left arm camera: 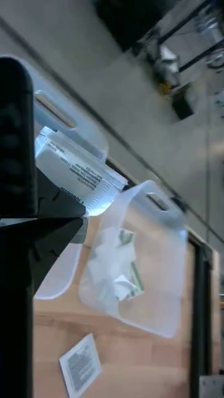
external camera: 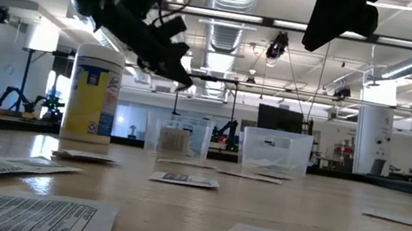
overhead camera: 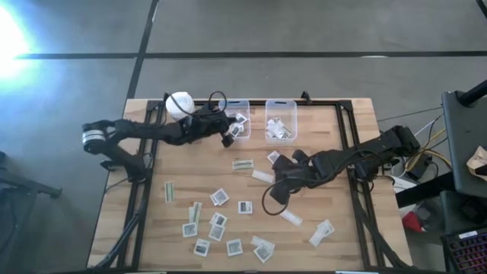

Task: Pick & Place First Aid Supplies
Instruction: Put the towelette pack into the left transparent bin, then put the bandage into the right transparent bin

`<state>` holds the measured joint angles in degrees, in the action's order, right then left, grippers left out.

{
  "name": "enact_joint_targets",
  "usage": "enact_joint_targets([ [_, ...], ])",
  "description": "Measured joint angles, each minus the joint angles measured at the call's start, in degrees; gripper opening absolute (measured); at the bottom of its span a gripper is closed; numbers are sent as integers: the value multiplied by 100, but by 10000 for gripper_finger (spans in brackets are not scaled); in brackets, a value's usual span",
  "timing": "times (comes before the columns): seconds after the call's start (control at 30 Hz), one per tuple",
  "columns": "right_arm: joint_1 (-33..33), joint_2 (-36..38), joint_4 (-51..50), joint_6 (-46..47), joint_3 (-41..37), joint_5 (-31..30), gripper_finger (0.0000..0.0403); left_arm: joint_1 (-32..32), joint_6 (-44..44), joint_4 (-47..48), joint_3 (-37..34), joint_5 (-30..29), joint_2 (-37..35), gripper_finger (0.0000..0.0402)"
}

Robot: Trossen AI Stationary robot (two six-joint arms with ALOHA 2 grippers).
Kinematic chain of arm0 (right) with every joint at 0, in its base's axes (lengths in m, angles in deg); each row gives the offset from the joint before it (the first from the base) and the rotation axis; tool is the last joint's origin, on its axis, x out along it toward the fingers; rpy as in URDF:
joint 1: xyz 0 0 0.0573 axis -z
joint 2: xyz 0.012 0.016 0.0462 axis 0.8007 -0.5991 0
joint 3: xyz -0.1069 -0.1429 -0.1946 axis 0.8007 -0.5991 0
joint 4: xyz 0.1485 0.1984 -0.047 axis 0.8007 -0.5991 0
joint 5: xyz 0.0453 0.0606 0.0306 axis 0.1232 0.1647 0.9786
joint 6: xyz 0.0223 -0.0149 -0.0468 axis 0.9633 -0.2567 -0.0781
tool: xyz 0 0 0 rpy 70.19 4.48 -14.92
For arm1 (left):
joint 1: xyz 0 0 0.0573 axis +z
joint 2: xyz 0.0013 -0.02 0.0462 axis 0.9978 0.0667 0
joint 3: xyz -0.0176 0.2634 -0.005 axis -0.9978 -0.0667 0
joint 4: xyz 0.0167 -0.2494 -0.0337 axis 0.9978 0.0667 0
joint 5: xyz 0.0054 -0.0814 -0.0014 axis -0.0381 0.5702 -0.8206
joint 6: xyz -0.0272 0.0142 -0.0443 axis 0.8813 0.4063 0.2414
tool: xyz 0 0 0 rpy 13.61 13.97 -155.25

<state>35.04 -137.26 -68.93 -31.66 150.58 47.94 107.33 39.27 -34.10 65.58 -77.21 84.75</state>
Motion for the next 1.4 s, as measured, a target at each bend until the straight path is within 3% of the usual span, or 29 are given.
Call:
enact_joint_targets([
  [0.33,0,0,8,1,-85,2,56,82,412,935,722,54,788,0],
  [0.57,0,0,11,226,-240,5,56,130,554,2074,1167,47,993,0],
  [0.8,0,0,5,420,-362,31,56,130,624,2377,1213,36,1051,9],
  [1.23,-28,0,10,635,-362,76,56,124,623,2584,1330,65,897,132],
  [1.4,-108,0,9,658,-363,92,56,100,473,3164,1441,63,623,152],
])
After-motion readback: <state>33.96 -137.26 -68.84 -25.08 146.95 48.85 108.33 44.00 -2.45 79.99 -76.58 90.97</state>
